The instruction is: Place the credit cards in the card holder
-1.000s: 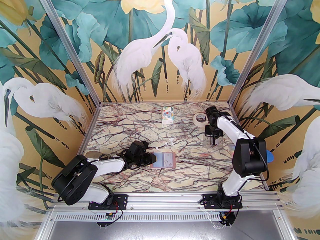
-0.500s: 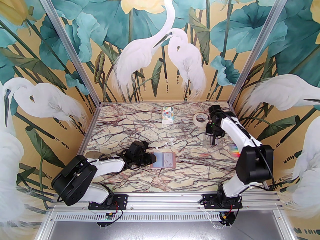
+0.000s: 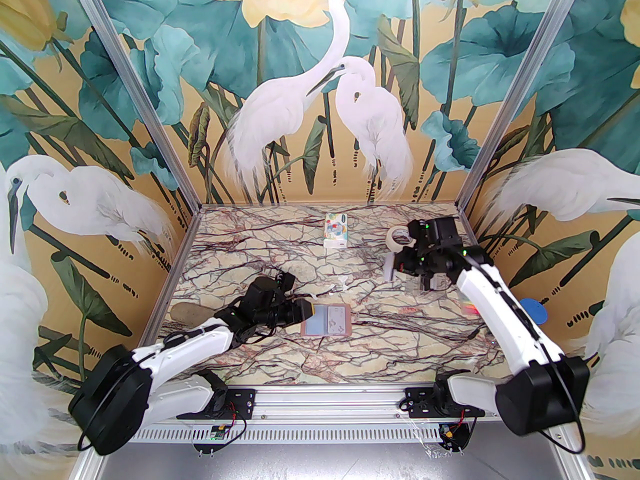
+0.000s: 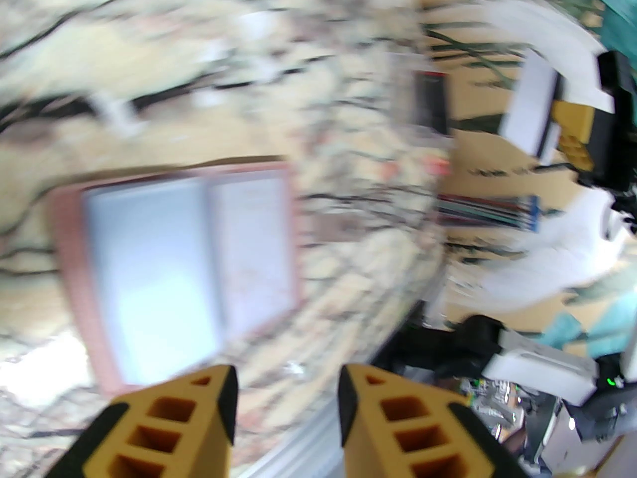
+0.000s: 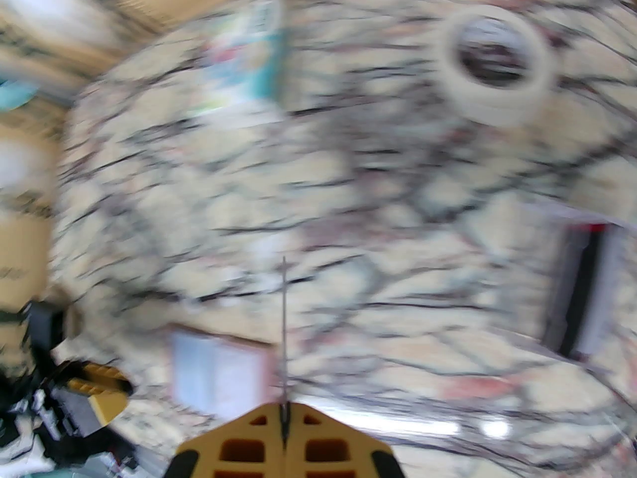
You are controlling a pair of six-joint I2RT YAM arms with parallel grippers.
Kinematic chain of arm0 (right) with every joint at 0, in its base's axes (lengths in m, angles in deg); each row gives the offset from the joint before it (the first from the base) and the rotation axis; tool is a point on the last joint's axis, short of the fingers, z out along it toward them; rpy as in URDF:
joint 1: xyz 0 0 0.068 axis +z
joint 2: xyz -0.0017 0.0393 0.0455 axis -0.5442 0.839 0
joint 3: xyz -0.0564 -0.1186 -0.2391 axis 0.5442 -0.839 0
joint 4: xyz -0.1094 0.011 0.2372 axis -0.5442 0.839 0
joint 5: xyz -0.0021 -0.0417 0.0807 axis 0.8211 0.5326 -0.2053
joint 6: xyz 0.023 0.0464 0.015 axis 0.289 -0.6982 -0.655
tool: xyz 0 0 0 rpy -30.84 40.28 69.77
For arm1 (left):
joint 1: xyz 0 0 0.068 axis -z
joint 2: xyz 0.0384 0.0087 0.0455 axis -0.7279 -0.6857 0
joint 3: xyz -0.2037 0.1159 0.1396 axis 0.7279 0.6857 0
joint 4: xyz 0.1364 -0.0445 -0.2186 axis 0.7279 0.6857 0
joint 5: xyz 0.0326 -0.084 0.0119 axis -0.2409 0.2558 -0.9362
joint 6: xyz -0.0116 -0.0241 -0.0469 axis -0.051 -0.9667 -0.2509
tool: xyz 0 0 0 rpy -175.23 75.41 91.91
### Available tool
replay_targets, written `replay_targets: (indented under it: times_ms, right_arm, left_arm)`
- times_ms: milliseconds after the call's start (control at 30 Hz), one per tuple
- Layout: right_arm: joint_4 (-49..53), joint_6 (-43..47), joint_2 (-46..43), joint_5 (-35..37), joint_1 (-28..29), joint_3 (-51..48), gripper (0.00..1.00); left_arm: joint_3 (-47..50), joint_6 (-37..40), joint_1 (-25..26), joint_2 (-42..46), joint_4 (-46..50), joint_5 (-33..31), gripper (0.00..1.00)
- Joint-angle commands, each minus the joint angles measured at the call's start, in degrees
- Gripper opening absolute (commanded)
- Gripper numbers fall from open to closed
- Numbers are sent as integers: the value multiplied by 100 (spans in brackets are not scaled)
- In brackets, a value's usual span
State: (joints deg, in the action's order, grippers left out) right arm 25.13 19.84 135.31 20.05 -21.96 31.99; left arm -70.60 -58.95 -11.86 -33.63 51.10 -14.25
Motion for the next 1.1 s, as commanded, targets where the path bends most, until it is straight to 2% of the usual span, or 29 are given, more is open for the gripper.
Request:
replay_targets:
  times_ms: [0,200,433,567,700,933,1067]
  right_arm:
    - [-1234,-330,-448,-1408,214,-408,0]
    - [-2055,-497,-905,-2155,733,-832,0]
    - [-2428,-574,-922,-2693,1342,-784,0]
    - [-2624,-697,-907,-2858,1503,-752,0]
    - [-2742,-828,-873,-2876,1607,-718,0]
    - [-2903,-973,-788,-2866,1675,-745,0]
    - [-2913,-989,-715,-2880,1734,-724,0]
  left_arm:
    - [-226,-112,-31,352,-591,880,46]
    - [-494,-68,-31,726,-1041,1383,53]
    - [-939,120,-31,782,-1250,1630,54]
    - [-1124,222,-31,685,-1233,1665,52]
    - [-1210,137,1,575,-1509,1828,46]
    - [-1198,41,48,510,-1705,1869,28]
    - [-1198,-71,84,453,-1905,1894,24]
